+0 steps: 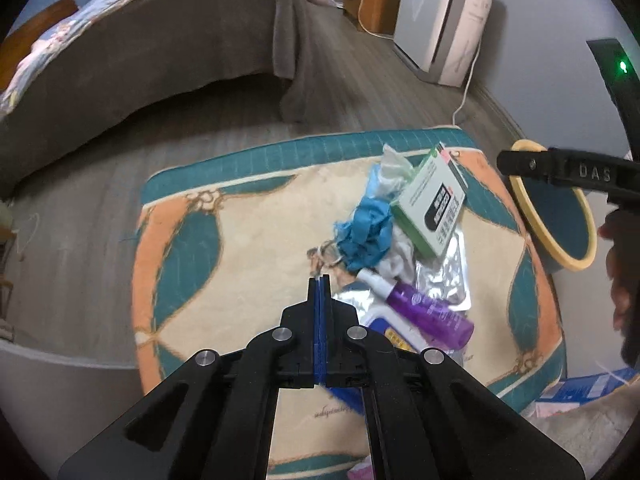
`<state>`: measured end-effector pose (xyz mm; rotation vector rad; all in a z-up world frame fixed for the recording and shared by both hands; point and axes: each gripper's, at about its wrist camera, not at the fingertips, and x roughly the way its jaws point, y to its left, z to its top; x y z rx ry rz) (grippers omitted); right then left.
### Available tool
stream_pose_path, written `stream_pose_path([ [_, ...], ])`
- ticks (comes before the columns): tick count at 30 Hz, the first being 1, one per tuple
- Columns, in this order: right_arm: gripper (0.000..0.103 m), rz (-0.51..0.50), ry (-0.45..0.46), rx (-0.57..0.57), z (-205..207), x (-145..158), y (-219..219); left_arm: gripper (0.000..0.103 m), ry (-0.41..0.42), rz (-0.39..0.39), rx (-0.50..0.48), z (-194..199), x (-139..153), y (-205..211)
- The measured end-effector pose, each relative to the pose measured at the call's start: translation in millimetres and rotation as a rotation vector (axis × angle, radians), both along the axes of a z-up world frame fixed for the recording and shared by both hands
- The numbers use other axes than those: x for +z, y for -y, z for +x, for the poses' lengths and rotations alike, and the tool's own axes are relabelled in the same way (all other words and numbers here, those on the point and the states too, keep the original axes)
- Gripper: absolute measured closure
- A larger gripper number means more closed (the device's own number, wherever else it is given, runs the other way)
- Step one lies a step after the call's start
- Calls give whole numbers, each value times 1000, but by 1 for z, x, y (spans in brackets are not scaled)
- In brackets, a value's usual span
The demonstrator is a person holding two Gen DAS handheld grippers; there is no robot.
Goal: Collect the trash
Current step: 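Move both tools back over the remaining trash on the cushion, then grasp the blue wet-wipes pack with the left tool while the right tool grasps the pink wrapper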
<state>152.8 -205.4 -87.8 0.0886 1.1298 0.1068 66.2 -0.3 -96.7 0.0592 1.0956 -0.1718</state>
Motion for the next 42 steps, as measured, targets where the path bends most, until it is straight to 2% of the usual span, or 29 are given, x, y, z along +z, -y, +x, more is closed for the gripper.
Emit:
stream_pose_path([
  [4,6,-8,-4,-7,-1,2,2,100,-86,-56,83,-10,-30,1],
  [7,6,17,-2,-23,-4,6,6,73,-137,-96,141,-18,-49,-2],
  [8,6,20,0,-21,-5,8,6,59,-160,-108,156,-21,-56,-2],
  [9,6,15,4,-16,-6,10,6,55,-176,-118,166,-24,-62,-2],
  [11,6,2,16,-11,-9,14,5,56,-211,-152,175,-26,-73,-3],
  [12,6,0,20,-11,-10,16,6,67,-222,-177,182,-26,-76,-4],
  [14,6,7,24,-13,-12,20,7,71,-225,-169,211,-26,-78,-10],
  [16,6,6,31,-9,-14,24,7,67,-205,-145,237,-27,-73,-16],
  [17,6,2,34,-6,-15,25,7,58,-198,-149,258,-27,-72,-21],
  [18,6,-3,38,-4,-16,27,8,55,-199,-167,276,-28,-72,-27],
  [20,6,-8,39,-4,-18,29,9,55,-232,-222,285,-29,-78,-31],
  [23,6,-6,42,-13,-20,33,12,56,-246,-242,259,-29,-83,-26],
  [25,6,-7,48,-14,-22,37,13,70,-248,-278,246,-26,-86,-24],
  [26,6,-9,50,-13,-23,38,12,93,-253,-299,240,-24,-87,-24],
  [27,6,-12,54,-10,-25,40,12,94,-252,-301,235,-24,-87,-22],
  [31,6,-25,66,7,-30,46,11,99,-195,-280,205,-22,-69,-20],
  [34,6,-16,65,12,-33,47,12,100,-121,-221,165,-20,-37,-17],
  [38,6,20,43,4,-37,45,9,100,-6,-70,44,-20,21,-7],
  [39,6,19,42,7,-38,45,7,100,10,-49,29,-21,28,-10],
  [42,6,-18,37,39,-48,45,-7,100,91,101,-36,-30,54,-9],
])
